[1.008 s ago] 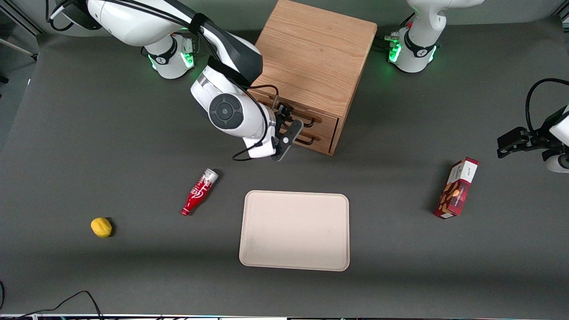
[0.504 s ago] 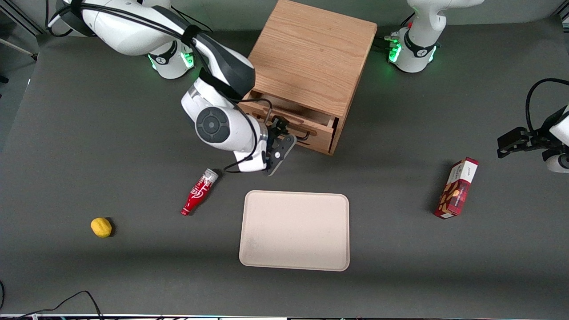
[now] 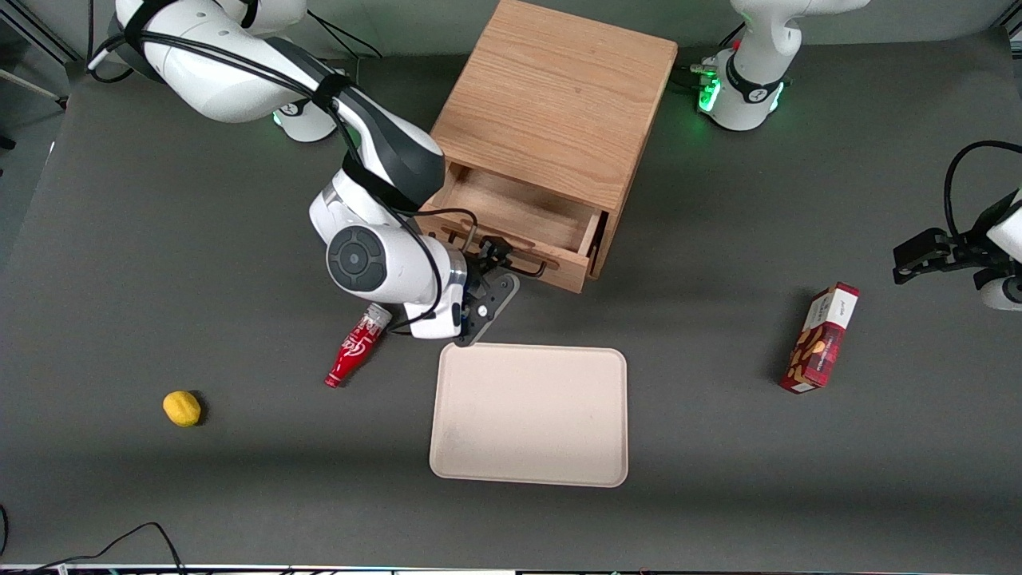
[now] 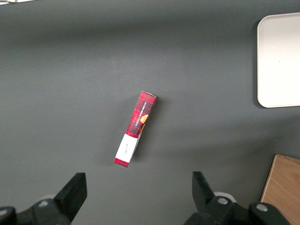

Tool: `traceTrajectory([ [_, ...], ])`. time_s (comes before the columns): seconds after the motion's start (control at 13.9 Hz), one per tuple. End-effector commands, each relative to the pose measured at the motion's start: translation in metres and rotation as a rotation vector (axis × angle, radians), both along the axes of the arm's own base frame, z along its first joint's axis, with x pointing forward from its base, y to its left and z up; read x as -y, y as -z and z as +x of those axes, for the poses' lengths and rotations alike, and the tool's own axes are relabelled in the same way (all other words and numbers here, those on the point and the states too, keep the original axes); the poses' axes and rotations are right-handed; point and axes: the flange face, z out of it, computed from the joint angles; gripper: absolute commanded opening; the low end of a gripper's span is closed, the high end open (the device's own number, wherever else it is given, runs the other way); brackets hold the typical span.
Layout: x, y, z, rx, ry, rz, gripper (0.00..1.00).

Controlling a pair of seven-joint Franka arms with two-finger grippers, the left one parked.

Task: Open upper drawer
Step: 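Pull the upper drawer out by its handle with the right gripper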

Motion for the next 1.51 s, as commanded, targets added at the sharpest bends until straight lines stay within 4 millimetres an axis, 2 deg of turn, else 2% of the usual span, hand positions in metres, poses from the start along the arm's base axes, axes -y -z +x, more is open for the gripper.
traceTrajectory([
  [0.0, 0.006, -0.005, 0.02, -0.005, 0.013, -0.01, 1.0],
  [0.43, 0.024, -0.004, 0.041, 0.013, 0.017, -0.016, 1.0],
  [0.79, 0.045, 0.004, 0.066, 0.038, 0.048, -0.017, 1.0],
  [1.08, 0.051, 0.008, 0.081, 0.051, 0.071, -0.003, 1.0],
  [1.44, 0.068, 0.012, 0.102, 0.08, 0.094, 0.009, 1.0],
])
